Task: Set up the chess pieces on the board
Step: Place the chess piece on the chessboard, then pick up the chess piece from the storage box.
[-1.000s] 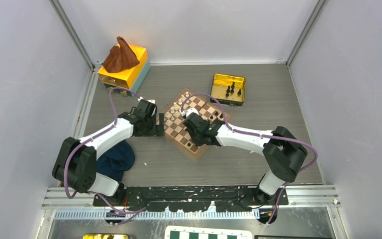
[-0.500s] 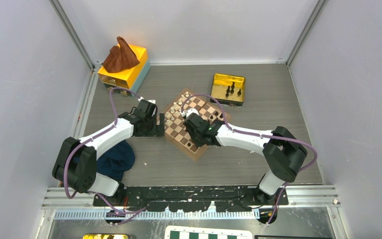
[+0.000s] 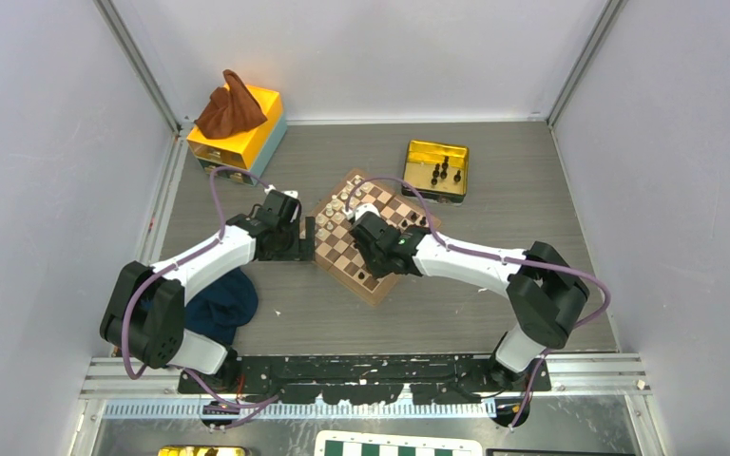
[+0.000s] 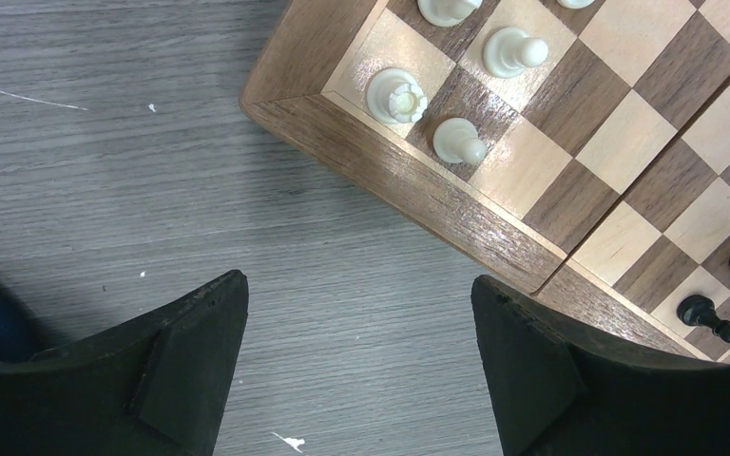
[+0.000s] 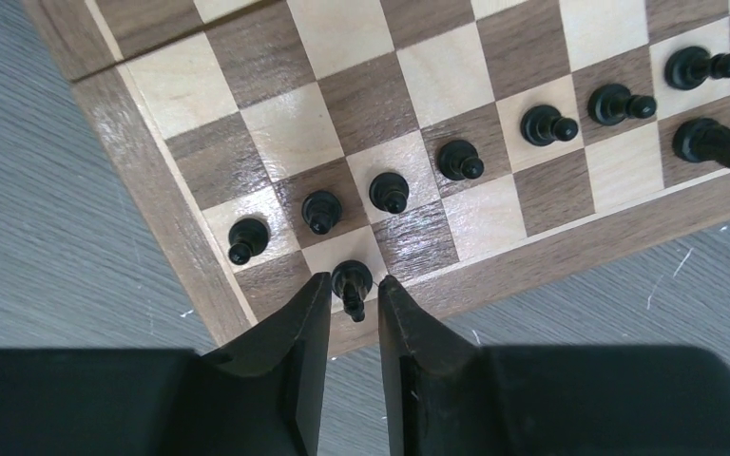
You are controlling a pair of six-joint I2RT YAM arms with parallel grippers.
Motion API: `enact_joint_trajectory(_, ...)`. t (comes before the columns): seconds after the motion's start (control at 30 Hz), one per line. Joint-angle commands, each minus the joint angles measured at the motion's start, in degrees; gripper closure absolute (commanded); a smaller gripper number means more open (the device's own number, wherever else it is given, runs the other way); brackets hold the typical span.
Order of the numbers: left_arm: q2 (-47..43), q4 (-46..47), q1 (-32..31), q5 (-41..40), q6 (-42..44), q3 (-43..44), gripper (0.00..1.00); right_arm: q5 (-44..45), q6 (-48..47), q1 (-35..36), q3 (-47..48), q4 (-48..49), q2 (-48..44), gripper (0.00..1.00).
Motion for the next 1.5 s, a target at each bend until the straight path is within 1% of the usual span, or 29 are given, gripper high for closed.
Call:
enact_joint_trajectory(0.0, -1.3, 1.2, -0.3, -0.3, -0.5, 0.9, 0.12, 0.5, -0.2, 0.8, 5.2, -2.3, -4.4, 0.69)
enact_joint_trajectory(0.23, -1.3, 1.0, -0.3, -0.5, -0.4, 1.0, 0.12, 1.6, -0.3, 1.6, 10.0, -6.5, -6.7, 0.69)
enact_joint_trajectory(0.4, -1.4, 0.8, -0.3, -0.9, -0.3, 1.1, 0.12, 5.9, -0.2, 1.5, 14.6, -8.2, -7.2, 0.61)
enact_joint_trajectory(0.47, -1.5, 0.8, -0.3, -1.1, -0.2, 1.1, 0.12, 9.2, -1.0, 1.4, 16.9, -8.7, -6.4, 0.57)
enact_joint_trajectory(0.57, -2.0, 0.5, -0.3, -1.5, -0.1, 1.0, 0.12, 12.3, -2.5, 0.1, 21.0, -9.5, -3.4, 0.53)
enact_joint_trajectory(0.7, -2.5, -0.1, -0.3, -2.5, 0.1, 0.9, 0.12, 13.6, -2.7, -5.1, 26.2, -9.4, 1.3, 0.52)
enact_joint_trajectory(0.87, -2.8, -0.7, -0.3, -3.5, 0.3, 0.9, 0.11, 11.7, -2.2, -14.8, 34.1, -10.7, 9.3, 0.52)
enact_joint_trajectory(1.07, -2.6, -0.8, -0.3, -4.1, 0.5, 0.8, 0.10, 9.8, -1.6, -24.4, 43.7, -12.4, 19.0, 0.52)
enact_joint_trajectory(1.23, -2.6, -0.9, -0.3, -4.3, 0.7, 0.7, 0.10, 7.7, -0.5, -29.2, 47.5, -12.2, 24.8, 0.53)
enact_joint_trajectory(1.47, -2.4, -0.8, -0.3, -4.5, 0.9, 0.7, 0.10, 6.3, 1.3, -32.6, 51.4, -12.9, 31.6, 0.53)
